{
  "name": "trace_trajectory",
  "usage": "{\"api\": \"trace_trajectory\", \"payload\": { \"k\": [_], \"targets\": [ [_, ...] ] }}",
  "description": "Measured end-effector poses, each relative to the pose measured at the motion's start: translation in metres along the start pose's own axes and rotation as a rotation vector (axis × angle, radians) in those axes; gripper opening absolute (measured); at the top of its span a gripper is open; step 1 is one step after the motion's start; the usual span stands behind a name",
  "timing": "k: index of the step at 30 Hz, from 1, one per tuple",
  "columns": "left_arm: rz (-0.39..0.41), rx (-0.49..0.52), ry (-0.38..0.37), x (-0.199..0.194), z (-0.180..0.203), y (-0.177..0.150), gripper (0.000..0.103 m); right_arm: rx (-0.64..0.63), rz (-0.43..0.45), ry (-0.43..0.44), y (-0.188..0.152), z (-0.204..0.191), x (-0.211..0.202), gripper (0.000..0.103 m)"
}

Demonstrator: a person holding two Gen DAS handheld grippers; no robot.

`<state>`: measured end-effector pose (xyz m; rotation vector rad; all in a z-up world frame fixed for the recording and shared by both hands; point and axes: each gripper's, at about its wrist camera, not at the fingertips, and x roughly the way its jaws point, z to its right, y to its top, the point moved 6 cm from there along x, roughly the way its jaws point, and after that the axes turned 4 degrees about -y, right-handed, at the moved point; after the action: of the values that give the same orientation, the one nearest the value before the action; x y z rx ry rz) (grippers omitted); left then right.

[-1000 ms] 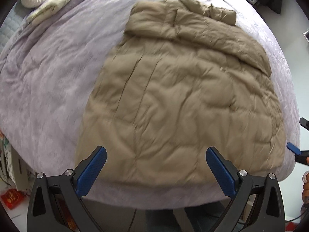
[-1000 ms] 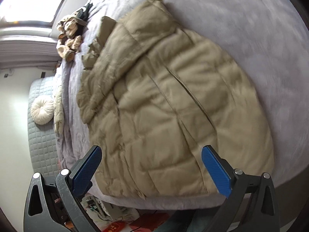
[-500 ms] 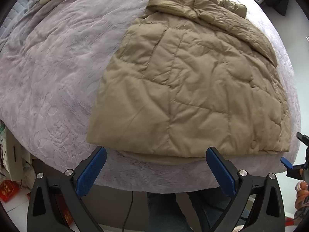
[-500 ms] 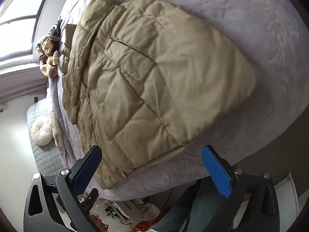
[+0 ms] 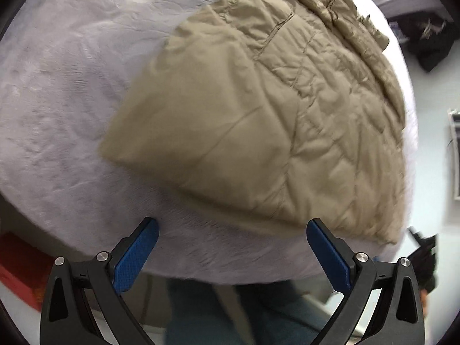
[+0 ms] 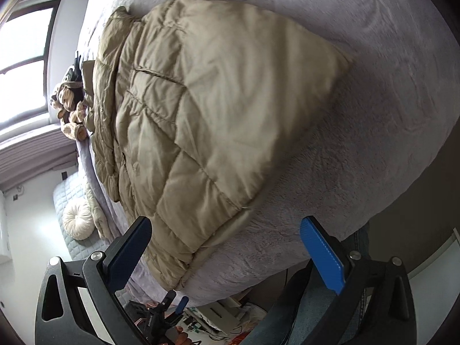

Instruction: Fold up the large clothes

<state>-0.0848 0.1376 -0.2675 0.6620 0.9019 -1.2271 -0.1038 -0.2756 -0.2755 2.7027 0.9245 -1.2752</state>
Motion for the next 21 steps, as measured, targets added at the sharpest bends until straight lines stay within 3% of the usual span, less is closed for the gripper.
{"api": "trace_trajectory", "payload": {
  "k": [5,10,12,15,16,17,19,20,21],
  "targets": [
    [0.012,-0.042,-0.096,0.010,0.010,0.018,0.103,0.042,0.002,0.039,0.003,0.007,0.008,0.103],
    [0.021,-0.047,-0.105,0.016,0.015,0.033,0.103,0.087,0.039,0.104,0.015,0.006,0.013,0.103],
    [0.031,-0.047,-0.113,0.014,0.017,0.038,0.098,0.104,0.047,0.132,0.018,0.004,0.014,0.103],
    [0.038,-0.036,-0.131,0.011,0.020,0.043,0.055,0.120,0.066,0.158,0.022,0.003,0.013,0.103],
    [0.032,-0.040,-0.163,0.010,0.021,0.045,0.031,0.132,0.075,0.170,0.023,0.003,0.012,0.100],
    [0.027,-0.052,-0.198,0.009,0.022,0.047,0.019,0.146,0.085,0.182,0.025,0.003,0.011,0.097],
    [0.046,-0.050,-0.228,0.001,0.027,0.052,0.016,0.173,0.089,0.196,0.027,0.004,0.011,0.069],
    [0.057,-0.036,-0.236,-0.003,0.031,0.054,0.013,0.189,0.084,0.201,0.025,0.005,0.011,0.062],
    [0.071,-0.026,-0.247,-0.010,0.036,0.057,0.013,0.199,0.080,0.202,0.027,0.006,0.012,0.044]
  ]
}}
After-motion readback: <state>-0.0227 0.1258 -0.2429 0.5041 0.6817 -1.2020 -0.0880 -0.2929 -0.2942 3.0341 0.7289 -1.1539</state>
